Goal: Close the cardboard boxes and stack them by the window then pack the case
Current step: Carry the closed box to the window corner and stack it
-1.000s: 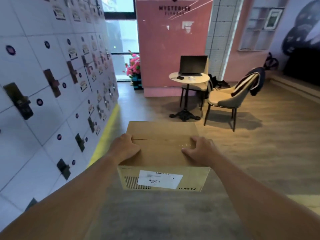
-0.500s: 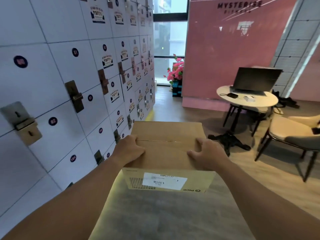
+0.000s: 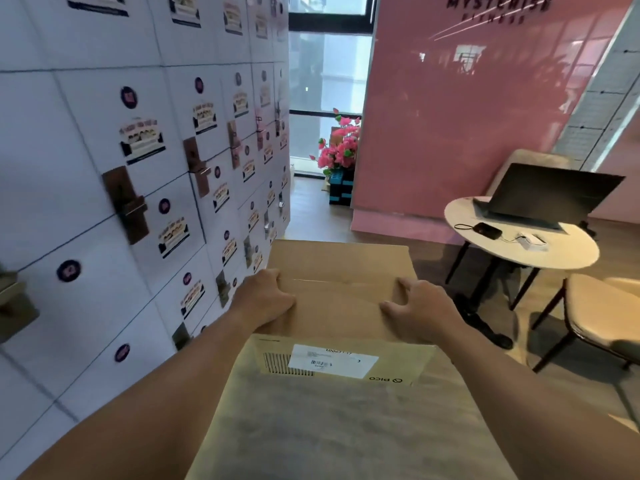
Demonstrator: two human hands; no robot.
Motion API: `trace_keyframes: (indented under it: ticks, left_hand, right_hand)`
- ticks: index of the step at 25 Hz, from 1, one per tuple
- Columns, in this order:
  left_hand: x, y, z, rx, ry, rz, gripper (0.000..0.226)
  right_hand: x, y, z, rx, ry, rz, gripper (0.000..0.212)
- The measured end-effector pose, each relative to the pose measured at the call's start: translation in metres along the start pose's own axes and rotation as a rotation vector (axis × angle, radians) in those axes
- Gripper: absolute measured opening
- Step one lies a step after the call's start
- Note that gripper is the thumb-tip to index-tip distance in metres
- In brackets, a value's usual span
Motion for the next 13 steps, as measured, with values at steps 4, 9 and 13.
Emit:
trace_keyframes:
  ticks: [4, 9, 13]
  left_hand:
    - [0.14, 0.035, 0.0, 0.023, -0.002, 0.038, 0.038]
    - [0.308, 0.066, -0.008, 0.046, -0.011, 0.032, 0.041]
    - [0.442, 0.071, -0.014, 0.021, -0.034, 0.022, 0.038]
  right_hand:
    - [0.136, 0.023, -0.016, 0.022, 0.026, 0.018, 0.066]
    - [0.317, 0.048, -0.034, 0.091, 0.017, 0.025, 0.06]
    - [0.463, 0.055, -0.028, 0.105, 0.002, 0.066, 0.06]
Point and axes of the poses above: each hand's wrist, its own x-axis towards the middle knuckle, its own y-axis out of the palm, z = x × y, the point moved 6 cm from there along x, towards the middle knuckle, and after that the axes turned 2 degrees about -z, right-handed, at the moved point
